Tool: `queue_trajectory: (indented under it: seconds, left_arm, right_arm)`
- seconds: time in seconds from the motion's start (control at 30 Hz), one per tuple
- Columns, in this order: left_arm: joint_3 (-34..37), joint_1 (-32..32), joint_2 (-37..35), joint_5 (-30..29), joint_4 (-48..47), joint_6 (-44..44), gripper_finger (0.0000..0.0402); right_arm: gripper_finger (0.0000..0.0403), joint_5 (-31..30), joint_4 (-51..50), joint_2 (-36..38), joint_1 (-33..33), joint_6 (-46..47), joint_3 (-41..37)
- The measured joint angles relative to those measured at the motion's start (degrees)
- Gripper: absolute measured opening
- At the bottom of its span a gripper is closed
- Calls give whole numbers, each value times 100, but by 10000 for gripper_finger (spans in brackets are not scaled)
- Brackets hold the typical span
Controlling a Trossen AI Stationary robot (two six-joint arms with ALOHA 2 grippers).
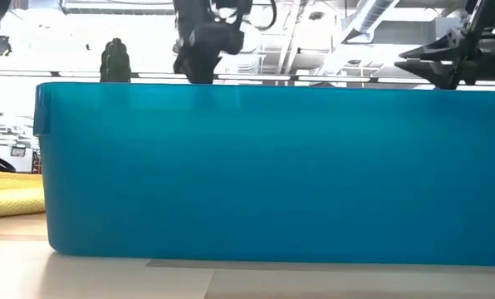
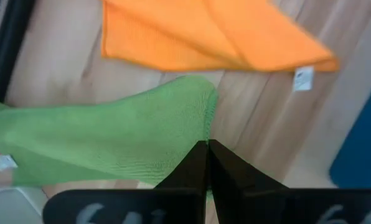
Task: Fold microfiber towels
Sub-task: Fold the top green microfiber towel
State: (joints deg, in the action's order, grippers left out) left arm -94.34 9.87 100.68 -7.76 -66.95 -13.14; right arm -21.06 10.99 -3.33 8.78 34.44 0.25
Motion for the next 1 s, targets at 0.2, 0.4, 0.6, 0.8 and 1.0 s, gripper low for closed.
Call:
queue_trajectory:
  seconds: [0.2, 0.4, 0.6, 0.8, 1.0]
  left_arm:
    - [-508, 87, -2, -3, -58, 3, 0]
    - [-547, 165, -2, -6, -58, -17, 0]
    - [-547, 170, -2, -49, -47, -14, 0]
    - [-547, 170, -2, -58, 20, -14, 0]
    - [-547, 173, 0, -58, 87, 14, 0]
  right_arm:
    - [72, -313, 216, -959, -251, -984, 388]
    - [81, -381, 207, -2485, -703, -1819, 1191]
    - [136, -358, 194, -4368, -951, -2949, 2317]
    - [210, -262, 208, -6097, -1121, -3441, 3480]
    - [236, 355, 557, -7295, -1254, -3800, 4400]
